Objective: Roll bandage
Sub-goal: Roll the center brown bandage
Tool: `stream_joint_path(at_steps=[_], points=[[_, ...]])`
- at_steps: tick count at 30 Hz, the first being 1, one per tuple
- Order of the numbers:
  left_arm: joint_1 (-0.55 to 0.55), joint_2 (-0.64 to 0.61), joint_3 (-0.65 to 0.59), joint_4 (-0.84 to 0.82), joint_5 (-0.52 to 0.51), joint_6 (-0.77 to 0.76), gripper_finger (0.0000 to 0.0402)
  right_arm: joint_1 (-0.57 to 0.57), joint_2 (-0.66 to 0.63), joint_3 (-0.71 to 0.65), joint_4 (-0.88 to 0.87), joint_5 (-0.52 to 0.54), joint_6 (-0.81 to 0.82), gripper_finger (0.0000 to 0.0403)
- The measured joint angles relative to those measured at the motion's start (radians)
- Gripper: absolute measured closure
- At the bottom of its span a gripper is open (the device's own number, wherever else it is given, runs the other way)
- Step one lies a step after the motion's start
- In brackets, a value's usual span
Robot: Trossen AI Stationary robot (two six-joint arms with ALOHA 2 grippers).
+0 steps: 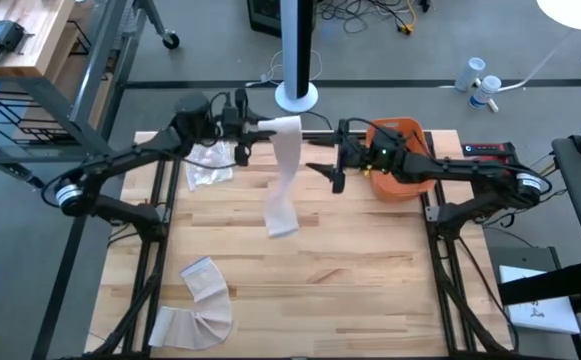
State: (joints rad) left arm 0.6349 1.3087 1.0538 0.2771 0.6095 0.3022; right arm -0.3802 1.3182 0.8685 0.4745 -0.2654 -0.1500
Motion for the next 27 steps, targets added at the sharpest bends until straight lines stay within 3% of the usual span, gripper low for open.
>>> stream_joint_path(at_steps=[5,11,13,17,20,24,27], points=[[-0.006,0.024,0.127,-0.131,0.012,0.098,0.0310,-0.015,0.001,0.075,-0.109,0.063,-0.096,0.0116],[-0.049,0.003,0.160,-0.223,0.214,0.141,0.0310,0.000,-0.016,0.043,-0.150,0.021,-0.118,0.0130],[-0.084,-0.025,0.129,-0.223,0.190,0.164,0.0310,0.015,-0.023,0.028,-0.182,-0.015,-0.119,0.0134],[-0.154,-0.075,0.100,-0.204,0.005,0.114,0.0310,0.060,-0.057,0.022,-0.239,-0.028,-0.085,0.0140],[-0.219,-0.134,0.165,-0.223,-0.098,0.123,0.0310,0.099,-0.108,0.022,-0.239,0.004,-0.093,0.0147],[-0.285,-0.176,0.306,-0.445,-0.071,0.176,0.0307,0.129,-0.191,0.023,-0.289,0.011,-0.137,0.0151],[-0.301,-0.176,0.327,-0.480,-0.039,0.118,0.0312,0.141,-0.225,0.018,-0.284,0.012,-0.096,0.0151]])
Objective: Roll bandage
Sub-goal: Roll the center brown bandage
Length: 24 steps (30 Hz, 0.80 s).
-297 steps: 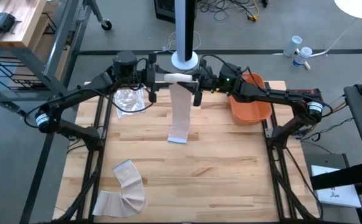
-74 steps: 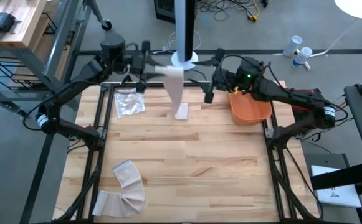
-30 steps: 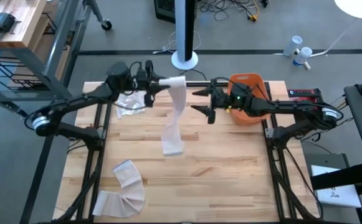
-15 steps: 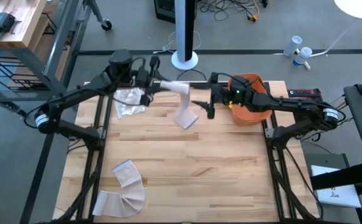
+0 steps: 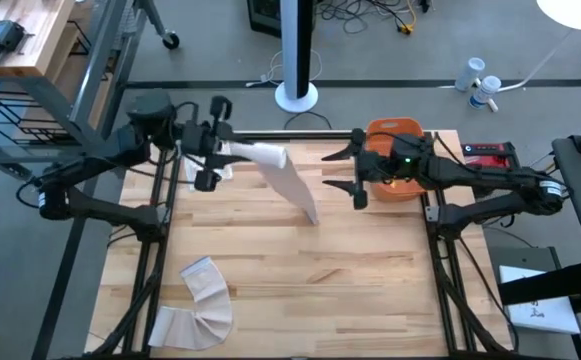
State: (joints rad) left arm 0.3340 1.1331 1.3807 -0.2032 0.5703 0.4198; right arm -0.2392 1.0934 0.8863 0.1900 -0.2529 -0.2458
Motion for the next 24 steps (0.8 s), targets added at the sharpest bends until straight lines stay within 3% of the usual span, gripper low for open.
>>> stream_joint_path(at_steps=[3,8,13,18,21,24], points=[[0.001,0.014,-0.029,0.082,-0.010,-0.055,0.0312,0.000,-0.001,-0.003,0.002,0.001,0.047,0.0151],[0.034,0.074,-0.004,0.304,-0.186,-0.016,0.0309,-0.003,0.014,0.016,0.007,0.065,0.038,0.0146],[0.082,0.130,0.134,0.139,-0.119,0.041,0.0309,-0.003,0.022,0.048,-0.007,0.073,0.005,0.0138],[0.073,0.162,0.163,-0.058,-0.052,0.075,0.0309,-0.004,0.021,0.057,-0.001,0.099,-0.053,0.0146],[0.056,0.160,0.103,-0.056,-0.046,0.045,0.0310,-0.011,0.021,0.056,-0.001,0.145,-0.087,0.0160],[0.031,0.168,0.020,0.077,-0.051,-0.050,0.0310,-0.028,0.022,0.055,0.001,0.174,-0.104,0.0173]])
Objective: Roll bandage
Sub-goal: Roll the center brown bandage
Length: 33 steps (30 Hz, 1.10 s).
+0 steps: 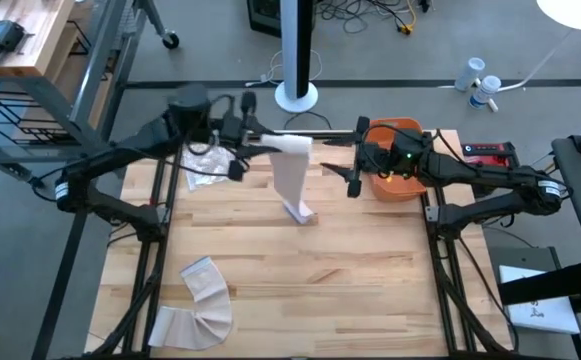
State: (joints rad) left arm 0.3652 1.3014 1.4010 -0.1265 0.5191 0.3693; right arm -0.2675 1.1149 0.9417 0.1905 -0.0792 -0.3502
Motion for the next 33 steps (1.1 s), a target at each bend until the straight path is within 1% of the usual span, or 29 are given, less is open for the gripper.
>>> stream_joint_path(at_steps=[3,5,8,11,16,19,24,26,28,31,33], points=[[-0.037,-0.015,-0.014,0.077,-0.036,-0.011,0.0308,-0.016,-0.008,0.000,-0.008,0.068,-0.002,0.0180],[-0.045,-0.038,0.006,0.051,-0.059,0.007,0.0308,-0.025,-0.015,0.002,-0.016,0.113,-0.003,0.0182],[-0.047,-0.056,0.033,-0.037,-0.054,0.009,0.0309,-0.028,-0.017,0.003,-0.047,0.146,-0.037,0.0181],[-0.060,-0.066,0.041,-0.095,0.003,-0.008,0.0307,-0.028,-0.016,0.003,-0.067,0.156,-0.053,0.0175],[-0.072,-0.094,0.044,-0.051,0.162,-0.094,0.0308,-0.028,-0.014,0.003,-0.122,0.161,-0.027,0.0168],[-0.087,-0.093,0.046,0.015,0.183,-0.167,0.0307,-0.028,-0.013,0.003,-0.122,0.174,-0.019,0.0168],[-0.096,-0.102,0.095,0.045,0.194,-0.293,0.0306,-0.028,-0.013,0.003,-0.130,0.230,-0.007,0.0180],[-0.096,-0.100,0.107,0.041,0.179,-0.347,0.0306,-0.028,-0.014,0.003,-0.131,0.272,-0.001,0.0183],[-0.096,-0.093,0.113,0.036,0.136,-0.385,0.0306,-0.028,-0.015,0.003,-0.131,0.293,-0.006,0.0184],[-0.095,-0.089,0.114,0.017,0.057,-0.382,0.0303,-0.028,-0.015,0.003,-0.130,0.293,0.004,0.0181],[-0.090,-0.081,0.110,-0.003,-0.019,-0.362,0.0302,-0.028,-0.015,0.002,-0.134,0.291,0.035,0.0176]])
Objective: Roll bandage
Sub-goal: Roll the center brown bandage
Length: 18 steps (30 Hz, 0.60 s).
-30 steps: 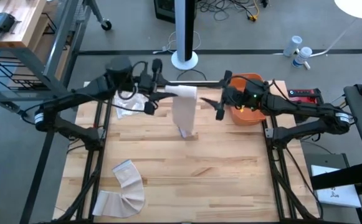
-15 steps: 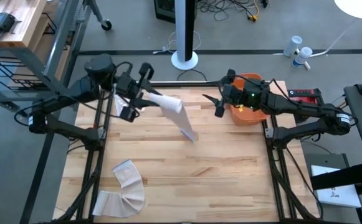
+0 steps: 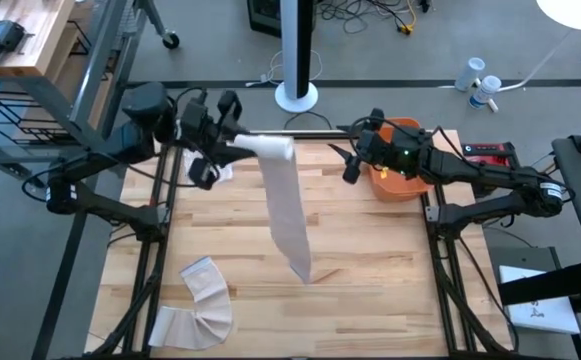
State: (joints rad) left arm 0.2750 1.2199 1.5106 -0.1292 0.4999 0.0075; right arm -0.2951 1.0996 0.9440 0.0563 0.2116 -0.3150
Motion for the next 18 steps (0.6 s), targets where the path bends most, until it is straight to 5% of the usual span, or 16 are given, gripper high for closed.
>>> stream_joint_path(at_steps=[5,18], points=[[0.016,0.063,-0.092,-0.022,-0.148,0.042,0.0309,0.000,-0.007,-0.014,-0.009,0.049,0.080,0.0173],[0.161,0.240,-0.381,0.380,-0.146,0.194,0.0307,0.003,-0.051,-0.016,-0.141,0.065,0.096,0.0166]])
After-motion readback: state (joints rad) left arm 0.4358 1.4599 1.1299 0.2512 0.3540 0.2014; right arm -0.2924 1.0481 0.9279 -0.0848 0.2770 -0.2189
